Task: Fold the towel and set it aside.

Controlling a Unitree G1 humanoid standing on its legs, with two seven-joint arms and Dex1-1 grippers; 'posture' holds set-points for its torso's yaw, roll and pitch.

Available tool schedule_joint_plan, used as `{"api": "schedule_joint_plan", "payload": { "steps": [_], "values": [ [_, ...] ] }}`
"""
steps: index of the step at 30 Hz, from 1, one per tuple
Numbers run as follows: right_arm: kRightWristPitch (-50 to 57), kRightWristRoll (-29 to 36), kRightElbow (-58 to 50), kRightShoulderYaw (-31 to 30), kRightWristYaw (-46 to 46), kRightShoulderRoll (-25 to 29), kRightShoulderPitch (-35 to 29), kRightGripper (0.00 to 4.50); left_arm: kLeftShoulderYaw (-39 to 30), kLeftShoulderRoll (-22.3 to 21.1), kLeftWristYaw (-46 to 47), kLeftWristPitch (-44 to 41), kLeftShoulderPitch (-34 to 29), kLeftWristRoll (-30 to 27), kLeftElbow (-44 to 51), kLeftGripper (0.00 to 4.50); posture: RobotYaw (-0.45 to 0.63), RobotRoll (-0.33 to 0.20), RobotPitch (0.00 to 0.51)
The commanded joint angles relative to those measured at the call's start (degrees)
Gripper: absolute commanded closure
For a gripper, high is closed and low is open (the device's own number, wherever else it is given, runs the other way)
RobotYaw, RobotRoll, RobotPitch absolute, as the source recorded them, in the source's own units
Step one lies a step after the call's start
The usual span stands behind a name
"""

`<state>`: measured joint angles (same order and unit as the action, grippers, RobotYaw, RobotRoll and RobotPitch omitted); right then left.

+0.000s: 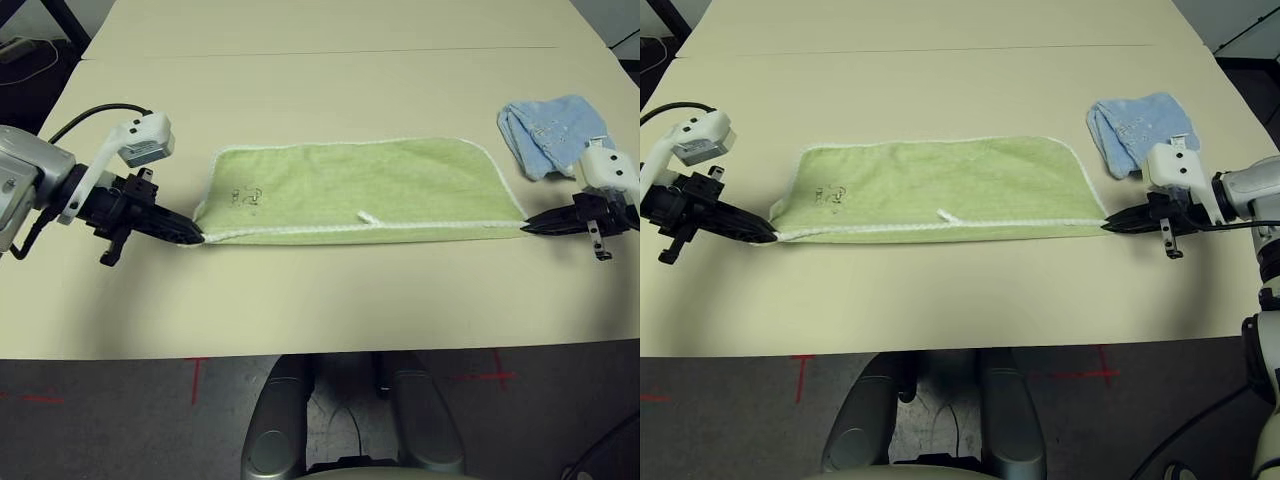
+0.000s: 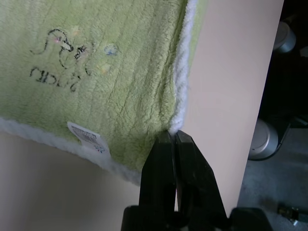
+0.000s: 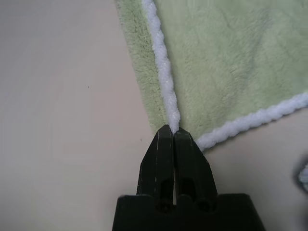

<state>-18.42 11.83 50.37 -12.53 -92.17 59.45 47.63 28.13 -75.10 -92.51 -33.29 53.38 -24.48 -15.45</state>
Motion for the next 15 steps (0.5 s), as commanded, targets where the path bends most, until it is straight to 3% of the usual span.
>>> {"api": "schedule_joint_plan", "payload": {
  "steps": [1,7,15],
  "values": [
    [5.43,6.01,-6.03,-1.09,-0.33,4.97,-4.62,4.5,2.1,-1.67,0.01,5.17,-0.6,4.67,-6.08,4.44,0.08,0.0,0.297],
    [14.58,12.56,-14.25,1.33,-0.33,7.42,-8.94,4.5,0.25,0.81,0.01,11.88,-3.22,9.17,-10.8,4.44,0.07,0.0,0.299],
    [13.39,9.06,-12.47,4.18,-0.33,4.75,-8.14,4.5,0.0,-0.42,0.01,6.53,-3.67,5.66,-6.95,4.44,0.08,0.0,0.297]
  ]
}}
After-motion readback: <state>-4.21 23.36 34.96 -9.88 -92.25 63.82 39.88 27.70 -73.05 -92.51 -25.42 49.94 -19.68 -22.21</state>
